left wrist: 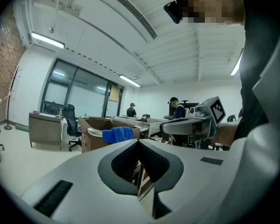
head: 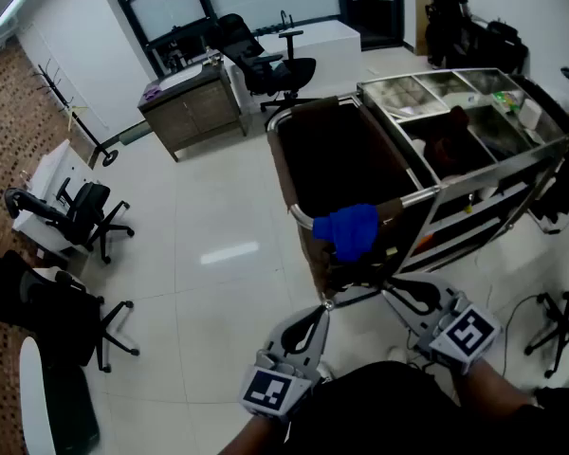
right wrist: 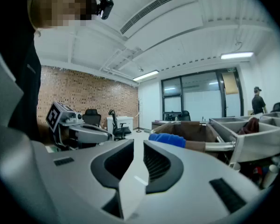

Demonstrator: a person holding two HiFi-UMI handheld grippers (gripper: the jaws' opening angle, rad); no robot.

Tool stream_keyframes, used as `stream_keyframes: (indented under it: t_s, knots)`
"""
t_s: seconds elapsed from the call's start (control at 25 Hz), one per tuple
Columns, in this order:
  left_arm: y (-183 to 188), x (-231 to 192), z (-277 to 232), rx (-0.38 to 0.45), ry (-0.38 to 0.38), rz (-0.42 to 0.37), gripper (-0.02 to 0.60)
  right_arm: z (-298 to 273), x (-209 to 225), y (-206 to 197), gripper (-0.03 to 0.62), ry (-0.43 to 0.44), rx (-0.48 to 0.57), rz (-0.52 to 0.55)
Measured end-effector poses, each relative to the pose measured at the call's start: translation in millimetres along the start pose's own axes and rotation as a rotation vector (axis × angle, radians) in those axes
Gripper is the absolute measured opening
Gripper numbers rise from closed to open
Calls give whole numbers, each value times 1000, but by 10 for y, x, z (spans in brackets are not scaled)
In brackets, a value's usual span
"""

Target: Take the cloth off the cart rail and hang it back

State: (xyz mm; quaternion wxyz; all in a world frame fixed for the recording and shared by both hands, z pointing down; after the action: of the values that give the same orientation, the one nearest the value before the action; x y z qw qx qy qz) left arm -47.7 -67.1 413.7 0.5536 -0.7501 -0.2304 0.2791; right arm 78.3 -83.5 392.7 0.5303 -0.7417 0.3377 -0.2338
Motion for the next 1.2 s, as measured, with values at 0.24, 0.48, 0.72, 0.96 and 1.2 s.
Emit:
stream_keyframes:
  t_s: [0.24,0.48,0.72,0.96,1.2]
  knots:
    - [-16,-100,113,-4,-3,-5,0,-438,58,4,150,-139,-138,223]
    - [-83,-152,183,-19,-15,1,0,-879,189,-25,150,-288,-178,442]
    - [-96,-277,250,-24,-10,3,0,-1186,244,-103,205,-354,-247,560]
    - [-121,-354,288,-23,-9,8,0,-1367,364,-258,204,-372,-322,562]
    - [-115,-390,293,-20,-10,13,0,-1361,392,-220,98,-364,-299,524]
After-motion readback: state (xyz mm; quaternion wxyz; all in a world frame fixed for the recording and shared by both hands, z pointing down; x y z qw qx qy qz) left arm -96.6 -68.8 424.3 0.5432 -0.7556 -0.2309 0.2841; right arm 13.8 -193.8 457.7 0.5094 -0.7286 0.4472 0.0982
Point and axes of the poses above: the fingertips, and each gripper's own axes: z backward along the fingers, x to its right, y out of its top, the point moved 2 cm from there along z, backward along the fingers, and after that the axes turned 6 degrees about -x, right-handed, at the moved point
